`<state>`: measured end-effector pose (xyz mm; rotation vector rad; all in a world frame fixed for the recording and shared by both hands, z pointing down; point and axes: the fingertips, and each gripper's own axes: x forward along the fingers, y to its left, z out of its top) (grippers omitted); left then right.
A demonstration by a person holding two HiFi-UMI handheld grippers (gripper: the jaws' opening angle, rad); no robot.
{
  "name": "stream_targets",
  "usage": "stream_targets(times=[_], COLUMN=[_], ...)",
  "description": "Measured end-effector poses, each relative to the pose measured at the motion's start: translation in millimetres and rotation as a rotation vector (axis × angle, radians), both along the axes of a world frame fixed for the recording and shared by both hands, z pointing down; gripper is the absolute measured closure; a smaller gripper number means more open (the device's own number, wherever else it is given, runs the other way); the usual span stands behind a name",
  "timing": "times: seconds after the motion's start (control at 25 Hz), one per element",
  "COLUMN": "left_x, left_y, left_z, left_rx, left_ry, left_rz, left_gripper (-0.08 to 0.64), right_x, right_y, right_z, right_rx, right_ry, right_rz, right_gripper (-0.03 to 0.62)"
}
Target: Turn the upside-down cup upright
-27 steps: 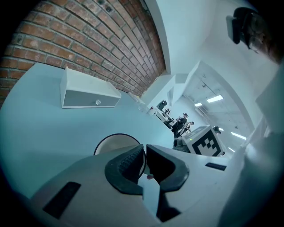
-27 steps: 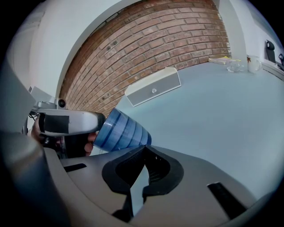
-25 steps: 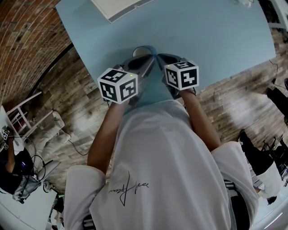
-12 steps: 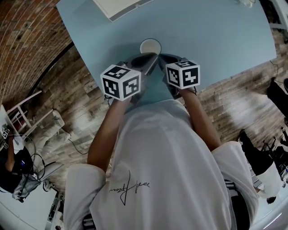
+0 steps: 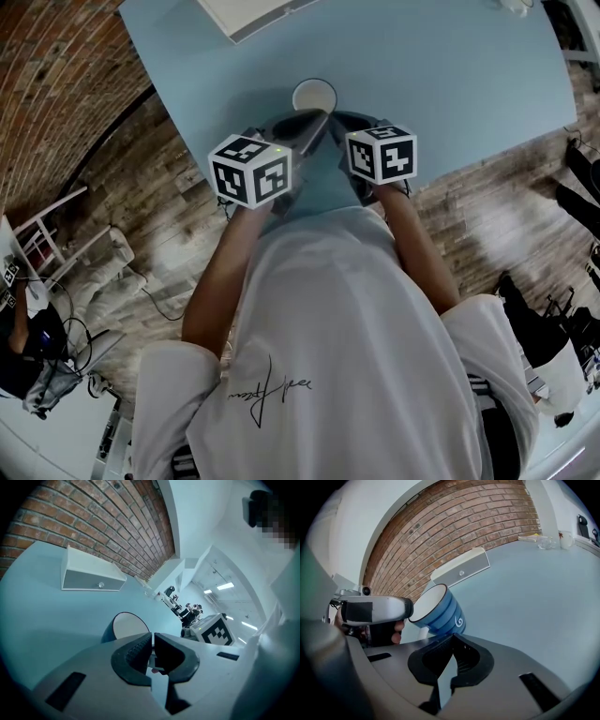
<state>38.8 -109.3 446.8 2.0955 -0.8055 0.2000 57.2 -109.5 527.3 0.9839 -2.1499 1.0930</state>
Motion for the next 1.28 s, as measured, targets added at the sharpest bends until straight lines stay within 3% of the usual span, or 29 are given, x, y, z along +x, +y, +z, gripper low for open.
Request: stream_targets(times=[0.32, 0.68, 0.92, 1.28], left_x=[3, -12, -15, -18], left_y=[1, 7, 14, 26], left_z=[-1, -9, -23, -33], left_rx=[0.003, 0.029, 0.036, 0.079], left_ry=[0.007, 0.014, 0.066, 0.046], left_rz=[-0.032, -0.077, -0.117, -0.146], left_gripper=[0.535, 0.535, 0.548, 0.549], right_x=[13, 0, 0, 2], right_y=[3, -2, 2, 11], right_z=[-2, -20, -37, -58], right_rx=[0.004, 0.068, 0.107, 0.166], right_ry=[0.001, -0.012, -0.018, -0.036], right_rz=[-0.006, -0.027, -0.029, -0.030], right_gripper=[0.572, 0.572, 0.572, 0.572])
